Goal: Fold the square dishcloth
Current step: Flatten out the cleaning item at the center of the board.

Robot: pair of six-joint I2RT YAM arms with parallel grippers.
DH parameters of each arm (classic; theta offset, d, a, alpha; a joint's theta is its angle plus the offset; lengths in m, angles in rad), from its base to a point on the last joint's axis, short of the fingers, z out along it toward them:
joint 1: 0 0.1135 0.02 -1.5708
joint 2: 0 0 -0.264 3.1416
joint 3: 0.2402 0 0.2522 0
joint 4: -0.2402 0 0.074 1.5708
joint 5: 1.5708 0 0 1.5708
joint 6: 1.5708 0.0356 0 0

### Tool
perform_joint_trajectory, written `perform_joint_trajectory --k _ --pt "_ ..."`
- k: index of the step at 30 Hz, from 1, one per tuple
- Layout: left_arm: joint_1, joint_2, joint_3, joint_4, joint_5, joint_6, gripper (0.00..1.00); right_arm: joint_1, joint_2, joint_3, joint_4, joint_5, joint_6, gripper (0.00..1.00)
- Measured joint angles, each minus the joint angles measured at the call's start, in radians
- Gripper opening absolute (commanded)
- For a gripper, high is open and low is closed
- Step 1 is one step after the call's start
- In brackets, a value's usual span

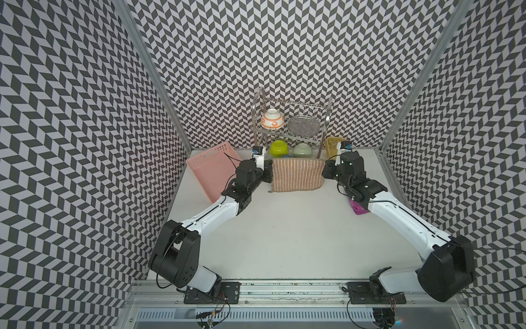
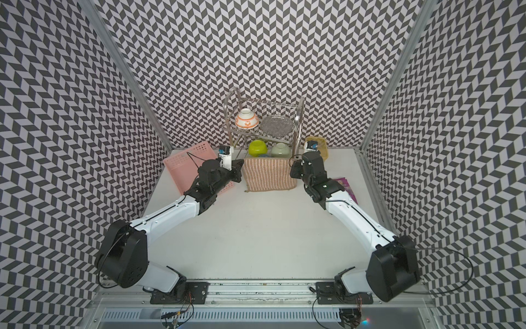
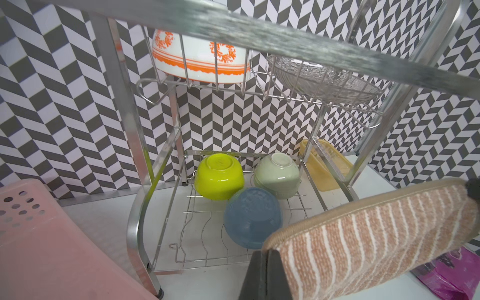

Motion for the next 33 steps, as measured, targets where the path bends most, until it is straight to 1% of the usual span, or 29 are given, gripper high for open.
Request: perform_joint_trajectory --k 4,9,13,17,18,21,22,23,24,26,28,30,33 --pt "0.0 -0.017 -0.099 0.074 0.026 0.007 0.0 0.0 -0.015 -0.087 0.035 -0.036 -0.001 0.0" --pt "-0.018 -0.087 -0.326 0.14 0.064 -0.02 0.0 0.01 -0.08 -0.271 0.051 -0.099 0.013 0.0" --pt "-0.071 -0.164 -0.497 0.175 0.066 -0.065 0.0 0.028 -0.154 -0.405 0.05 -0.137 0.045 0.0" --pt "-0.142 -0.227 -0.616 0.198 0.04 -0.113 0.0 0.048 -0.227 -0.51 0.048 -0.161 0.084 0.0" --pt "-0.159 -0.24 -0.641 0.2 0.034 -0.125 0.02 0.053 -0.246 -0.532 0.048 -0.166 0.093 0.0" --pt "-0.2 -0.274 -0.711 0.211 0.021 -0.167 0.12 0.07 -0.287 -0.587 0.047 -0.183 0.119 0.0" --pt "-0.217 -0.287 -0.738 0.216 0.013 -0.188 0.19 0.08 -0.302 -0.612 0.047 -0.192 0.131 0.05" --pt "-0.23 -0.297 -0.757 0.216 0.008 -0.204 0.21 0.089 -0.314 -0.633 0.046 -0.199 0.143 0.11" --pt "-0.241 -0.31 -0.776 0.215 -0.001 -0.223 0.24 0.097 -0.325 -0.653 0.043 -0.207 0.155 0.14" --pt "-0.264 -0.346 -0.81 0.209 -0.01 -0.261 0.32 0.109 -0.353 -0.696 0.033 -0.223 0.181 0.16" --pt "-0.282 -0.396 -0.838 0.198 -0.011 -0.29 0.44 0.118 -0.391 -0.735 0.015 -0.241 0.209 0.24" --pt "-0.297 -0.458 -0.856 0.183 -0.011 -0.323 0.47 0.122 -0.433 -0.766 -0.008 -0.26 0.236 0.25" --pt "-0.311 -0.561 -0.877 0.146 -0.012 -0.368 0.49 0.124 -0.494 -0.788 -0.046 -0.281 0.275 0.26"
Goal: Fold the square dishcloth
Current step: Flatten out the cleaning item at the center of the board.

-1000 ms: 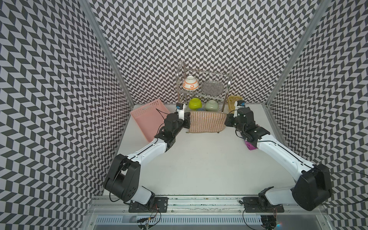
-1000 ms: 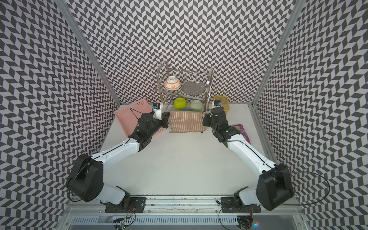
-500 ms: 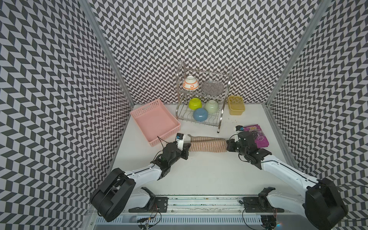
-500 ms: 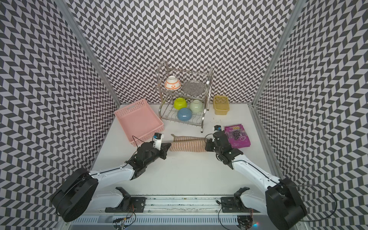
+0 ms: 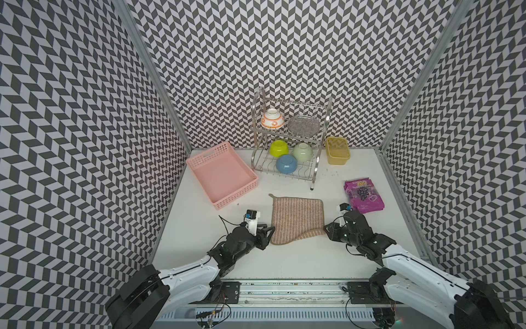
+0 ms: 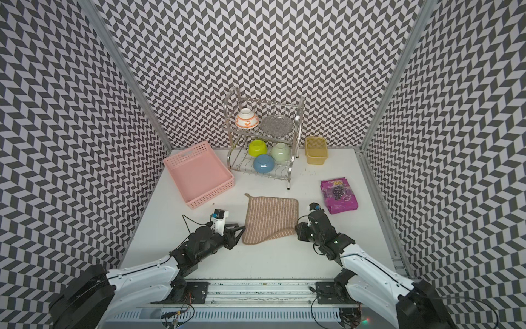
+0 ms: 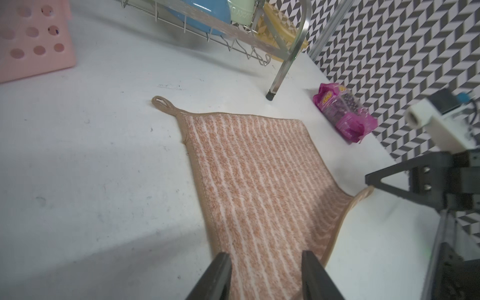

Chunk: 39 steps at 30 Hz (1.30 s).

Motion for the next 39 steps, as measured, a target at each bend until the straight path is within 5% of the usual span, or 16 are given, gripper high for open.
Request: perform_joint_trajectory --k 8,17,25,28,30,39 --pt "-0.005 -0.199 -0.005 -0.157 -0.058 -0.074 0.59 0.0 -0.071 0.001 -0.064 0.016 0.058 0.36" --pt "-0.005 -0.047 0.235 -0.316 -0.244 -0.128 1.0 0.0 0.098 0.176 -0.088 0.181 0.026 0.42" --pt "0.047 0.361 0.583 -0.42 -0.32 -0.082 0.98 -0.039 0.35 0.366 -0.054 0.251 -0.075 0.44" --pt "0.11 0.55 0.746 -0.477 -0.299 -0.058 0.79 -0.088 0.436 0.404 -0.034 0.231 -0.108 0.44" --pt "0.141 0.652 0.83 -0.516 -0.282 -0.039 0.78 -0.12 0.478 0.419 -0.023 0.211 -0.124 0.44" --pt "0.197 0.916 0.986 -0.641 -0.24 -0.012 0.73 -0.185 0.571 0.439 -0.005 0.158 -0.161 0.44"
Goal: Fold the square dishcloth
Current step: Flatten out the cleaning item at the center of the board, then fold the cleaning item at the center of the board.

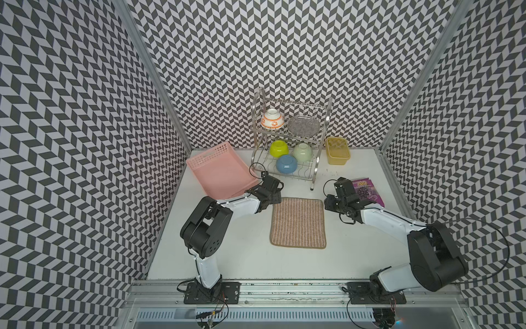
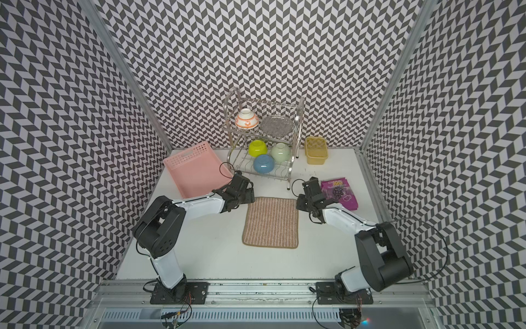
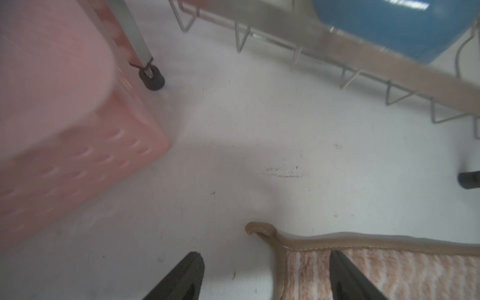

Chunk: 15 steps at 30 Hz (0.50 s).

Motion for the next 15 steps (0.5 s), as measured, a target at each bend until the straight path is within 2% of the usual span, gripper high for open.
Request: perform_joint_trajectory --k 9,11,15 --pt "0.042 0.07 0.042 -0.008 0.04 0.007 0.65 -0.006 0.046 0.01 0.032 -0.038 -0.014 0.44" --pt "0.052 0.074 0.047 -0.004 0.05 0.004 0.58 -0.006 0.051 0.01 0.035 -0.042 -0.015 0.44" --pt "0.064 0.086 0.061 -0.001 0.066 0.008 0.54 -0.006 0.058 0.011 0.046 -0.049 -0.015 0.44"
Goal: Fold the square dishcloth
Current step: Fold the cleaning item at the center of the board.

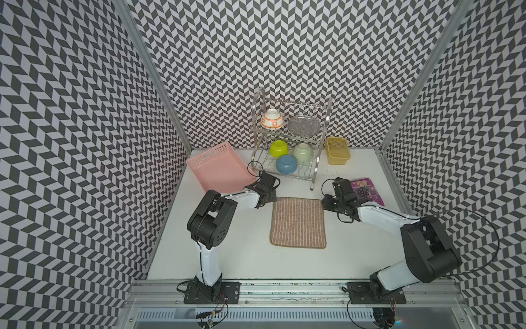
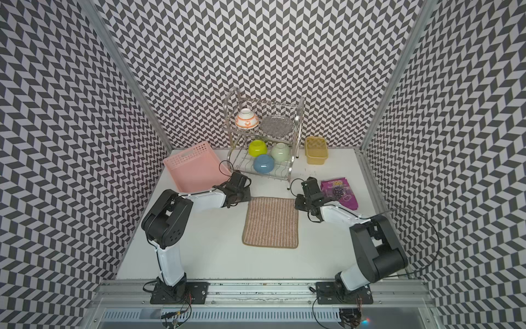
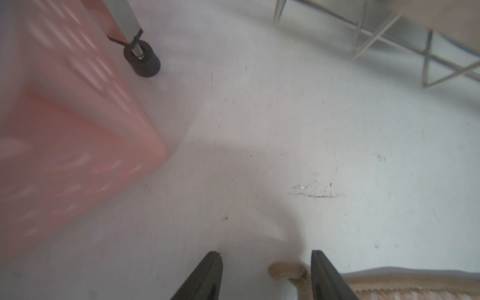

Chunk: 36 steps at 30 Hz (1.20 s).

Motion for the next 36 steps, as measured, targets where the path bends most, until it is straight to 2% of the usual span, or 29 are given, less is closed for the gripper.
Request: perform_joint_trajectory --k 8,16,27,36 --pt "0.004 0.026 0.019 0.026 0.024 -0.008 0.36 0.0 0.029 0.014 0.005 -0.001 0.001 0.43" --pt "0.004 0.034 0.014 0.05 0.045 -0.024 0.0 0.0 0.052 0.022 0.005 -0.01 0.001 0.4" --pt "0.004 0.031 -0.004 0.08 0.047 -0.017 0.0 -0.001 0.155 0.139 -0.002 -0.048 -0.013 0.36" --pt "0.004 0.024 -0.016 0.089 0.047 -0.007 0.0 -0.001 0.212 0.191 -0.025 -0.056 -0.019 0.38"
